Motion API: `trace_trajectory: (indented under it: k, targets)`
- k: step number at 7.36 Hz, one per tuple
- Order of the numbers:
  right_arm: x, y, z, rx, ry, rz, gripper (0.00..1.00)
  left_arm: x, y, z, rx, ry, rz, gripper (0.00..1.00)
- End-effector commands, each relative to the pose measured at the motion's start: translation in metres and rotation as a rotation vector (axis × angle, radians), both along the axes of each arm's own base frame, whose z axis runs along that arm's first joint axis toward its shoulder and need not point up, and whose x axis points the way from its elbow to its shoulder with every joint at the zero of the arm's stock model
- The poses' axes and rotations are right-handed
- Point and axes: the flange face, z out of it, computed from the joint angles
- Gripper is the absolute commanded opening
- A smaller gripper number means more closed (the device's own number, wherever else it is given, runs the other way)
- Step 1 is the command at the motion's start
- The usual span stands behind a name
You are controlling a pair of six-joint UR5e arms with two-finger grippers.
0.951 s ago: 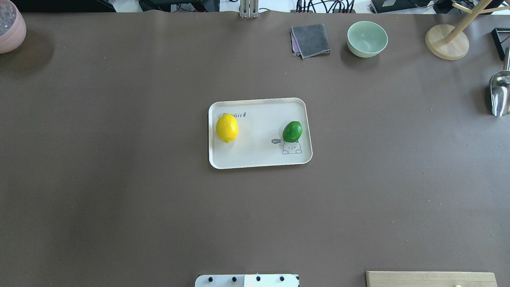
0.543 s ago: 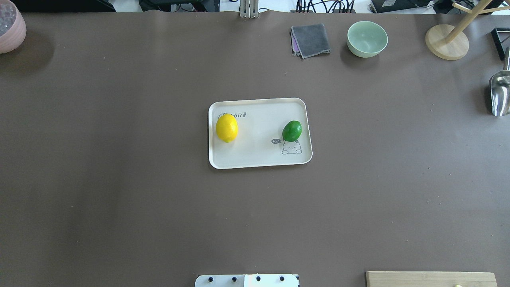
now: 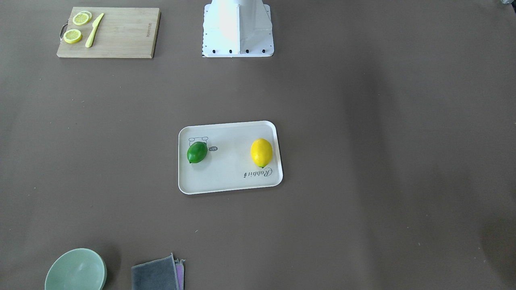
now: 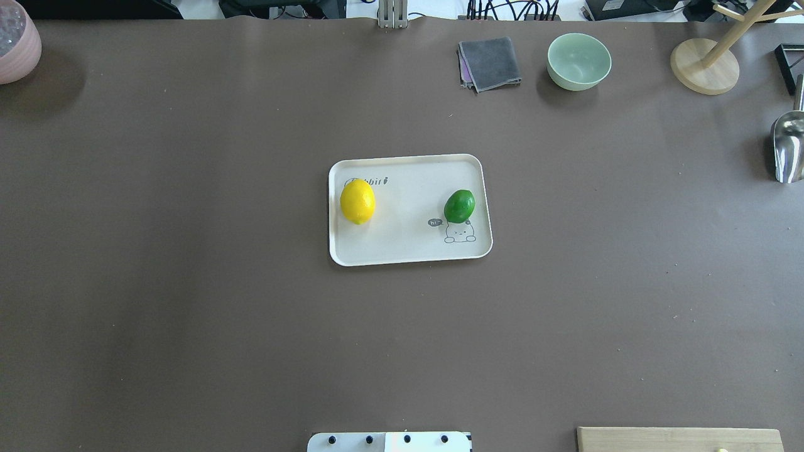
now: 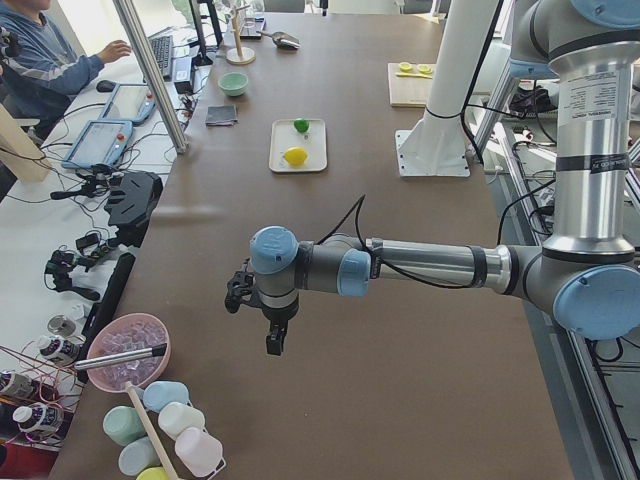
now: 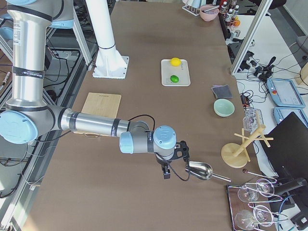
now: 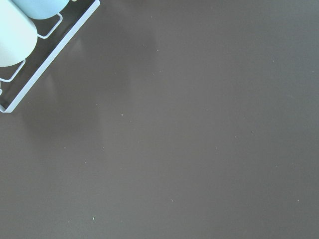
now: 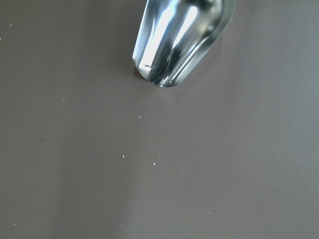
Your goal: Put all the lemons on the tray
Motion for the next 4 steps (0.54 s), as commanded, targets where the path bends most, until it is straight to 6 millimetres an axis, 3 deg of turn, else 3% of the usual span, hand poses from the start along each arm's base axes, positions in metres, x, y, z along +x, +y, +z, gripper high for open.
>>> trace_trajectory:
  k: [1,4]
  targets:
    - [-0.0017,0.0062,0.0020,-0.001,-0.025,-0.003,1.00,-0.0059,0.0011,-0.0006,0.001,0.002,-0.013,0.97]
    - [-0.0016,0.0054,0.0015,0.000,-0.024,-0.003,1.00,-0.0065,0.0008,-0.0053,0.010,0.004,-0.014,0.97]
